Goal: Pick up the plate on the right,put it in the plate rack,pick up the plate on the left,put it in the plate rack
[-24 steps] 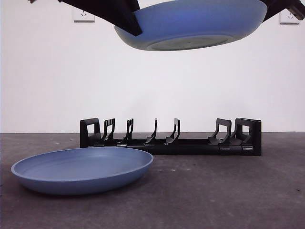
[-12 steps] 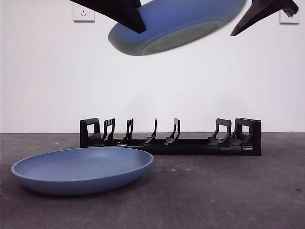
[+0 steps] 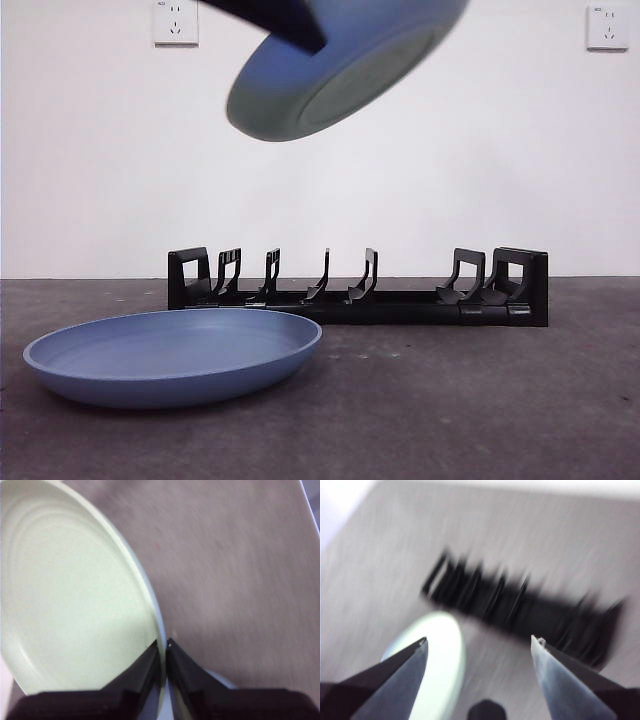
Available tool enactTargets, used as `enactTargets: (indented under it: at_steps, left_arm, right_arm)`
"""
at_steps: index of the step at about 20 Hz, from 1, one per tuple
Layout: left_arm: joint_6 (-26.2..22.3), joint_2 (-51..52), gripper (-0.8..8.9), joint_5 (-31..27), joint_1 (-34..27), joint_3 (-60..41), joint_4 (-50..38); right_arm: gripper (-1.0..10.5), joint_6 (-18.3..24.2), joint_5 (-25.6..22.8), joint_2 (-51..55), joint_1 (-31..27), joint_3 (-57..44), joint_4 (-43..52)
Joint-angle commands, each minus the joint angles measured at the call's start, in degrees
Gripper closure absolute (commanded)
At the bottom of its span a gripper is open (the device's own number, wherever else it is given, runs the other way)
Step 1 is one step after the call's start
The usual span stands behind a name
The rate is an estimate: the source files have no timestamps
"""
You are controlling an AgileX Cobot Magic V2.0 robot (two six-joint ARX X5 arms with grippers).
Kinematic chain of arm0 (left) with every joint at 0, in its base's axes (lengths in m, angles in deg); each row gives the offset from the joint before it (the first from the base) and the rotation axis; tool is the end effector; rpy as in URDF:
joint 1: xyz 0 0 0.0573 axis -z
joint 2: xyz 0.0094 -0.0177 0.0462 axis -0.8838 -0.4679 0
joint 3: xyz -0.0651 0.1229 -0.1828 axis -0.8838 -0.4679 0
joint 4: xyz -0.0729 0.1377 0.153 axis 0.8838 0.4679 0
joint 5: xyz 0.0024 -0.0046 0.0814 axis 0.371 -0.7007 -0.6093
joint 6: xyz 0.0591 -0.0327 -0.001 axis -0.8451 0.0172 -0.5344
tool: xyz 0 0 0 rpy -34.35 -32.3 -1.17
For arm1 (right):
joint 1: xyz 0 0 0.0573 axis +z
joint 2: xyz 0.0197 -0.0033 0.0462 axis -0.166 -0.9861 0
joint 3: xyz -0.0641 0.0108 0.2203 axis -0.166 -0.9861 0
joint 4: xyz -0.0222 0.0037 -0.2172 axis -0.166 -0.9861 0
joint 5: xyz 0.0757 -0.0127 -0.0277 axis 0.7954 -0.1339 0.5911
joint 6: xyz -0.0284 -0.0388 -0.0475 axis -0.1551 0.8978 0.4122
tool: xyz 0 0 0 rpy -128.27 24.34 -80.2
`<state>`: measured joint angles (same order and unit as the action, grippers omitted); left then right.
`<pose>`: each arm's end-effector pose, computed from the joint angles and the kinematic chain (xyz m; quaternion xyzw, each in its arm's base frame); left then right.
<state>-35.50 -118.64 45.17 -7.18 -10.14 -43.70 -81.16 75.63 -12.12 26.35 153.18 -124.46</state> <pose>0.1409 -0.1970 0.2754 0.4542 0.0652 -0.4862 0.7437 0.2342 0.0855 0.4175 0.0181 0.3244 0.2636 0.9083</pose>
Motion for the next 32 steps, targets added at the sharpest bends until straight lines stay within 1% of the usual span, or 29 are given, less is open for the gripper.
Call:
enactTargets:
  at_steps: [1, 3, 6, 11, 13, 15, 18, 20, 29, 32]
  left_arm:
    - [14.14, 0.11, 8.21, 4.92, -4.96, 0.13, -7.8]
    - [20.98, 0.11, 8.21, 10.32, -10.05, 0.13, -13.7]
    - [29.05, -0.26, 8.21, 17.03, -17.11, 0.13, -20.72]
    - [35.98, -2.38, 8.21, 23.1, -23.06, 0.13, -26.18]
    - [38.8, -4.28, 8.21, 25.4, -24.94, 0.13, -28.63]
    - [40.81, -6.32, 8.21, 25.57, -26.1, 0.13, -30.58]
    - [43.5, -9.6, 8.21, 26.4, -27.5, 0.13, -33.0]
    - [43.98, -12.11, 8.21, 26.86, -28.61, 0.13, -34.6]
    - [43.69, -21.81, 8.21, 26.93, -32.41, 0.13, -36.65]
    - [43.47, -24.9, 8.21, 28.44, -32.54, 0.13, -37.88]
  right_arm:
    - [6.0, -0.76, -3.08, 2.21, 0.02, 3.85, -0.57]
    - [6.0, -0.59, -3.34, 4.2, 0.02, 5.09, -2.58]
    - [6.0, 0.37, -3.34, 6.25, 0.02, 5.07, -7.48]
    - [6.0, 1.53, -2.6, 6.43, 0.15, 4.92, -12.57]
    - [6.0, 1.27, -0.55, 6.45, 0.68, 4.17, -12.57]
    - [6.0, 0.92, 1.51, 6.45, 1.44, 3.8, -12.57]
    - [6.0, 0.46, 1.64, 6.45, 2.12, 3.3, -12.57]
    - [6.0, 0.28, 1.66, 6.45, 2.45, 2.95, -12.57]
    - [6.0, -0.37, 1.64, 6.45, 2.45, 2.03, -12.59]
    - [6.0, -0.37, 1.64, 6.43, 2.45, 2.03, -12.59]
